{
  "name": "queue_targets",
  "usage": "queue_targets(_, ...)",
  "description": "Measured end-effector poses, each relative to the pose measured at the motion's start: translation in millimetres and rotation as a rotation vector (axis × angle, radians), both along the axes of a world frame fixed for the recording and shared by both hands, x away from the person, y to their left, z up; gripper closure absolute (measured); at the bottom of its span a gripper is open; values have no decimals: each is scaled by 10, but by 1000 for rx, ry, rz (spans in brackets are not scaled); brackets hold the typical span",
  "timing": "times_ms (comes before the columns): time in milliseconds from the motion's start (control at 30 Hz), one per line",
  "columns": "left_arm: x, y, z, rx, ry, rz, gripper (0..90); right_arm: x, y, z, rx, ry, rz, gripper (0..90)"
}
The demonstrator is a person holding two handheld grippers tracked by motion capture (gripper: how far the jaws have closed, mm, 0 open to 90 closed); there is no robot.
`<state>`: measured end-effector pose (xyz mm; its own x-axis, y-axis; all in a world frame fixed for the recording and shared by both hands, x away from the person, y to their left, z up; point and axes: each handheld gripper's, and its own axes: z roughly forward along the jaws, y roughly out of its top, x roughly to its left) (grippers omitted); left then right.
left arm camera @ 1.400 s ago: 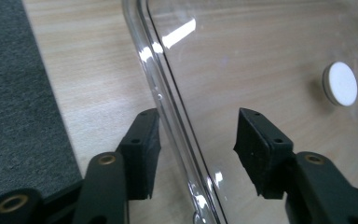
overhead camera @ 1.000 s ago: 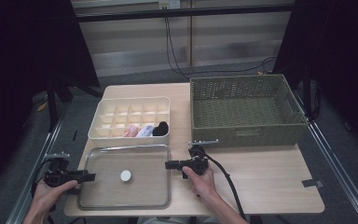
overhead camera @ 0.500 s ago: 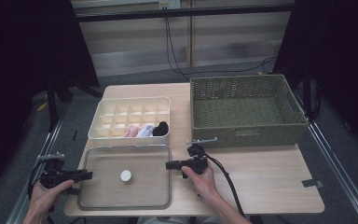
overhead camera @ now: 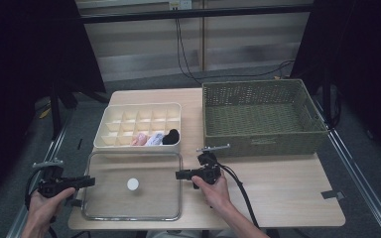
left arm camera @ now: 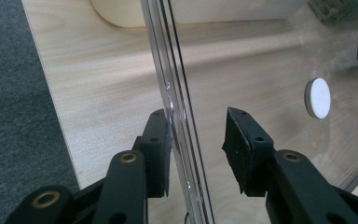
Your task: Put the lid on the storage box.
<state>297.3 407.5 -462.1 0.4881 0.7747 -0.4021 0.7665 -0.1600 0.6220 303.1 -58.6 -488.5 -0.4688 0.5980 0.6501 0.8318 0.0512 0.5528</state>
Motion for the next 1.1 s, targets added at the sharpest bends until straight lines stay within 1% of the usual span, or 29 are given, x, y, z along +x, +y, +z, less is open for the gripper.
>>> queue_targets(233, -23, 43, 91, -25, -39, -2, 675, -4, -22, 89, 29, -14, -5, 759)
queue_targets(300, -21, 51, 119, -39, -44, -2, 687, -1, -30, 118, 33, -18, -8, 766)
queue_targets(433, -4, 43, 188, -40, -64, -2, 708, 25, -50, 192, 51, -33, -18, 785)
queue_targets(467, 0, 43, 204, -45, -68, -3, 713, 32, -54, 220, 48, -35, -19, 787)
queue_targets(500, 2, 45, 217, -41, -76, -5, 720, 38, -58, 240, 47, -38, -23, 788)
queue_targets(700, 14, 24, 264, -43, -94, -5, 731, 65, -82, 295, 50, -49, -30, 788)
queue_targets(833, 22, 14, 312, -55, -110, -4, 739, 83, -96, 339, 52, -59, -37, 785)
queue_targets(867, 30, 13, 331, -44, -115, -10, 739, 85, -99, 347, 49, -61, -37, 784)
queue_targets(933, 43, 1, 370, -55, -128, -4, 740, 92, -101, 365, 47, -65, -38, 781)
queue_targets(1100, 78, -30, 451, -46, -145, -3, 741, 120, -119, 404, 47, -78, -47, 777)
